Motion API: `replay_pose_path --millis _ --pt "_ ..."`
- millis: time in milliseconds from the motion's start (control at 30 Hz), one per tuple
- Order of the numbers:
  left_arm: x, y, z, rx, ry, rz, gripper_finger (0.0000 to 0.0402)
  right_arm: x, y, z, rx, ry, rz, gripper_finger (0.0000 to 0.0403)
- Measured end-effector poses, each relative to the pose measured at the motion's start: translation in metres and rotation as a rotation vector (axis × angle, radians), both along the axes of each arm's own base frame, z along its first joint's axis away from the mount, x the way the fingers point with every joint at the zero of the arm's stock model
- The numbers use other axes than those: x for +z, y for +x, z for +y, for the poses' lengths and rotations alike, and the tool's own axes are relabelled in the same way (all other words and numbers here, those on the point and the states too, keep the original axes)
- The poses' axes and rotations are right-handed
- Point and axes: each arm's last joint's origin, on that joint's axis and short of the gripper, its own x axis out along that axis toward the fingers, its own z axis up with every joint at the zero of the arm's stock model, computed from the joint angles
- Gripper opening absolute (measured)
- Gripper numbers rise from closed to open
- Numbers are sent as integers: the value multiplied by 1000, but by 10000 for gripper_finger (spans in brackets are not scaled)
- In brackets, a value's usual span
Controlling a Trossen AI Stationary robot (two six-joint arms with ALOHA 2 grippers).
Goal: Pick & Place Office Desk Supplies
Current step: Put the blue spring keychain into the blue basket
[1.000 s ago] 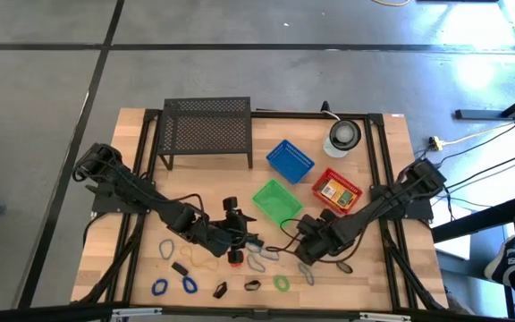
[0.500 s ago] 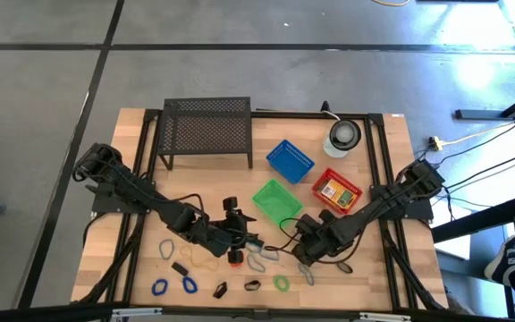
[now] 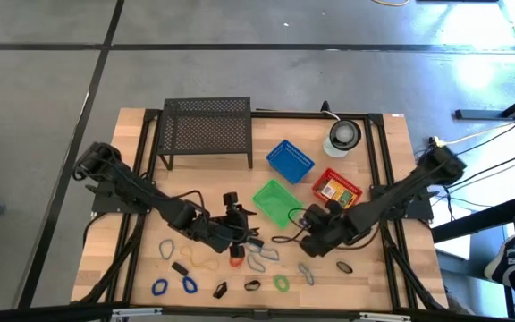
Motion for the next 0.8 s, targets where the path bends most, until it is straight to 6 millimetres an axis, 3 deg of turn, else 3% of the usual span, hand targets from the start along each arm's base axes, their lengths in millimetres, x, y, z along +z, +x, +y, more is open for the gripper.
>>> replay_pose_path --millis 133,333,600,800 --pt "9 -2 4 7 16 -23 191 27 -7 -9 -7 -53 -130 16" --pt "27 -9 13 65 62 -81 191 54 -7 -37 -199 -260 -354 19" --pt "51 -21 24 191 198 -146 191 51 14 -87 -383 -373 -318 20" --pt "52 -25 32 352 304 -147 191 34 35 -134 -444 -340 -198 20"
